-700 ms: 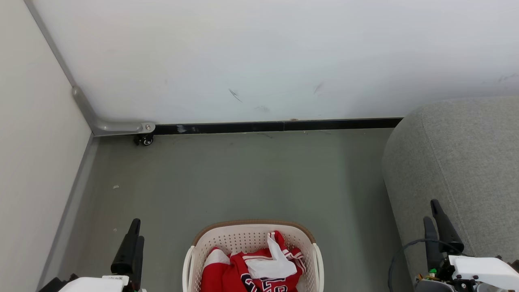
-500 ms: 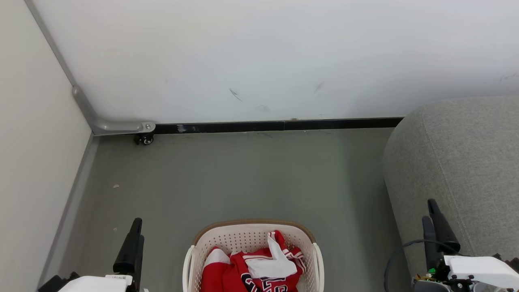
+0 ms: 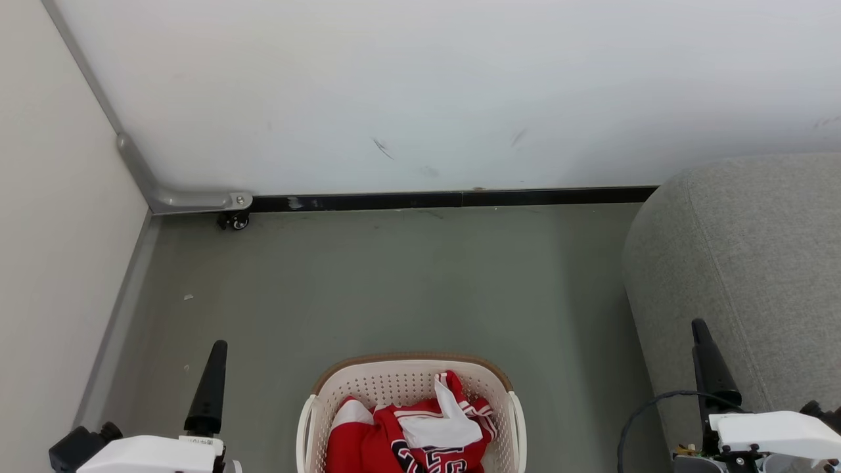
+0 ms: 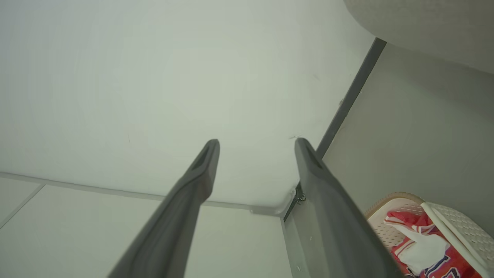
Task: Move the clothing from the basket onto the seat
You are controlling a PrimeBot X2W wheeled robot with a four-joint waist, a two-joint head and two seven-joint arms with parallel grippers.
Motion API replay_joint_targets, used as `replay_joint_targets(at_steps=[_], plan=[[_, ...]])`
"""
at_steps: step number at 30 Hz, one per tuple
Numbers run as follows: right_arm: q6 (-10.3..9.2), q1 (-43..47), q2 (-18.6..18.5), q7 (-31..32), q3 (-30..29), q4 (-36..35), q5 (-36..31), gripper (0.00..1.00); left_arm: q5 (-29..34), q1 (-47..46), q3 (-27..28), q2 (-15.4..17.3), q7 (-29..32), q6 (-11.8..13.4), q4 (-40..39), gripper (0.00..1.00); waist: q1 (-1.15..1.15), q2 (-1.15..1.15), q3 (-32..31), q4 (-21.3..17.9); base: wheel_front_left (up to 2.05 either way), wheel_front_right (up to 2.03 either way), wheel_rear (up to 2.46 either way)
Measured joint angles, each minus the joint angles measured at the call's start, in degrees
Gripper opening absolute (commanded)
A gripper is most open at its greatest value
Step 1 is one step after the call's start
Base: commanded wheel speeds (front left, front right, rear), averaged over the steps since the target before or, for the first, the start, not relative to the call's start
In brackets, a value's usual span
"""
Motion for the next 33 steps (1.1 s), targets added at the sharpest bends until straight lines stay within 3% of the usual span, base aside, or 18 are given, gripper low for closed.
replay_joint_targets(at_steps=[7,17,20,33], plan=[[0.01,-0.2,-0.4,-1.3,0.8,0.0,-6.0,1.0,7.5,-0.1,-0.9,0.5,-1.1,0.1,-1.3,1.0,0.23,0.0,0.0,0.1,0.0,0.0,0.0],[0.02,-1.1,-0.6,-3.0,2.1,0.5,-15.0,1.0,17.8,-0.1,-3.1,0.9,-2.6,1.1,-2.9,1.0,0.3,0.0,0.2,0.3,0.0,0.0,0.0],[0.02,-1.1,-0.6,-3.3,2.3,0.8,-17.0,1.0,19.9,-0.1,-3.7,1.0,-3.1,1.4,-3.3,1.0,0.26,0.0,0.3,0.4,0.0,0.0,0.0],[0.07,-1.1,-0.6,-5.6,3.2,2.0,-30.7,1.0,35.6,-0.1,-7.8,2.4,-5.3,3.1,-5.0,1.0,-0.31,0.0,0.7,0.8,0.0,0.0,0.0]])
